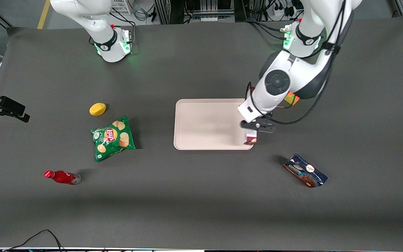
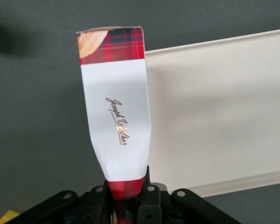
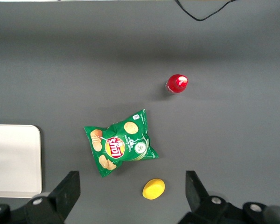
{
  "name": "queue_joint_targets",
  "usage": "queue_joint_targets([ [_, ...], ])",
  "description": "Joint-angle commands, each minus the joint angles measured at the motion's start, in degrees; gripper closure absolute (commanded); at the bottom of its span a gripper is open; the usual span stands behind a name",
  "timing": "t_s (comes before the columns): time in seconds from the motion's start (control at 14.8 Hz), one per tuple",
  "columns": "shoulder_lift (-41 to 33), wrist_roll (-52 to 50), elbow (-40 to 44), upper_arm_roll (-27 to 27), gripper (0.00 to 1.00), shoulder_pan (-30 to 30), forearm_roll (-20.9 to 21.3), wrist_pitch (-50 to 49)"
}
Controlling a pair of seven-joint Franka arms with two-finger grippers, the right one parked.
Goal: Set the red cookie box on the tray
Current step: 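Lower the cookie box onto the tray beside its rim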
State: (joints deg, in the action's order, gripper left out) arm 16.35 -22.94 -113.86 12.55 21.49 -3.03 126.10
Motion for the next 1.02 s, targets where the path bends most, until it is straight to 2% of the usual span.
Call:
queue_joint_targets([
  [0.0, 1.8, -6.0, -1.9, -0.8, 1.00, 3.3, 2.1, 6.3],
  [0.34, 3.4, -6.1, -8.1, -1.2, 0.98, 3.8, 2.1, 18.8],
  [0.81, 6.1, -6.6, -8.1, -4.2, 0.97, 6.4, 2.5, 22.3],
  [0.95, 6.1, -6.6, -8.1, -4.9, 0.87, 6.7, 2.6, 22.3],
])
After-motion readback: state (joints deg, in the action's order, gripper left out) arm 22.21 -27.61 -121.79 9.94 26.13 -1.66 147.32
